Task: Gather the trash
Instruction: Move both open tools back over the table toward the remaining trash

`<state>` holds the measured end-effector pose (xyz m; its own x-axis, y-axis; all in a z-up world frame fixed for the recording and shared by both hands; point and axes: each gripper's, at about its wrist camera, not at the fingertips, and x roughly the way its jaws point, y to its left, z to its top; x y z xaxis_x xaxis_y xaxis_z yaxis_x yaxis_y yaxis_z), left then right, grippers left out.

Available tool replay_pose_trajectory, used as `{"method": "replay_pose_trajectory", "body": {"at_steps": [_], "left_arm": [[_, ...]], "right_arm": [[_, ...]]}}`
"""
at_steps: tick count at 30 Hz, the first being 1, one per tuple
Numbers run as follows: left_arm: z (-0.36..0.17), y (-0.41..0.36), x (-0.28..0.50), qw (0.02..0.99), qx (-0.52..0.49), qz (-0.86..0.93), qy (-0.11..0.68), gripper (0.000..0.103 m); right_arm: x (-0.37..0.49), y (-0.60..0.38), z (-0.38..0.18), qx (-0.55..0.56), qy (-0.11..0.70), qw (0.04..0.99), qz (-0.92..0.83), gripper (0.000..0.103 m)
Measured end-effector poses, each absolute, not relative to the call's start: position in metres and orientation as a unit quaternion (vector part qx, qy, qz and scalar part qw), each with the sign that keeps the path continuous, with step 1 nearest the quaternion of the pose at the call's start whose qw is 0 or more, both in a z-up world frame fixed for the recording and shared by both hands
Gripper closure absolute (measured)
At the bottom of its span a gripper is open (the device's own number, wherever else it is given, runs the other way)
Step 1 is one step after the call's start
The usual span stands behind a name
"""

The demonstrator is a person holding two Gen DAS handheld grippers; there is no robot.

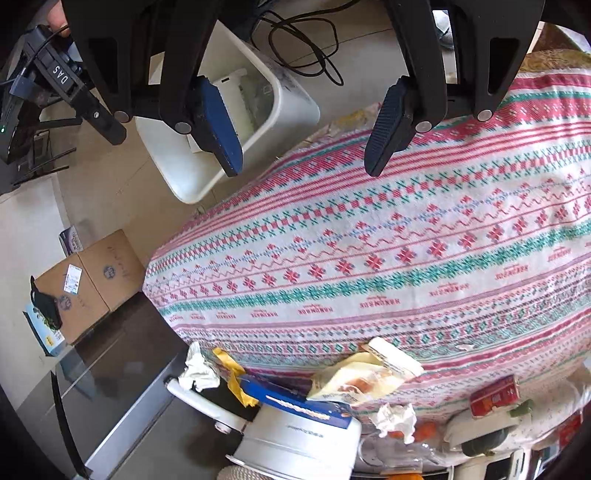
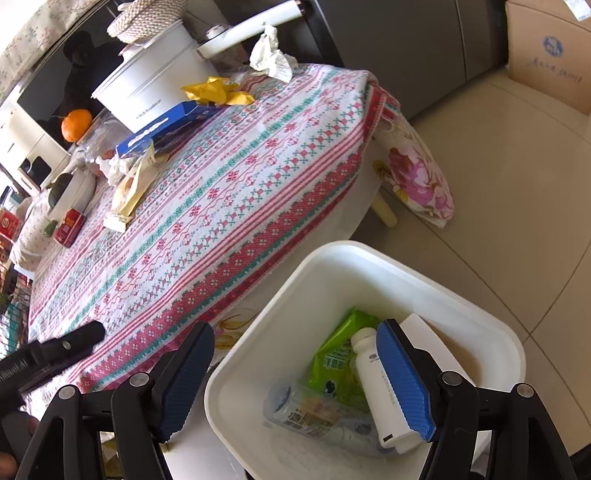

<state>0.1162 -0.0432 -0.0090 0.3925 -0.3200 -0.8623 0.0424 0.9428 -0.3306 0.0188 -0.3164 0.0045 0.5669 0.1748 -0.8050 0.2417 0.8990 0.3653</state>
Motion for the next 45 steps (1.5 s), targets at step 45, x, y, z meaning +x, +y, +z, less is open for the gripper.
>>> {"method": "replay_pose_trajectory", "body": {"at_steps": [45], "left_arm": [[-0.045, 0.178, 0.417, 0.854, 0.155, 0.044, 0.495, 0.030]], "right_arm": [[0.263, -0.223, 0.017, -0.036, 0.441, 0.895, 0.062, 0.023]]}}
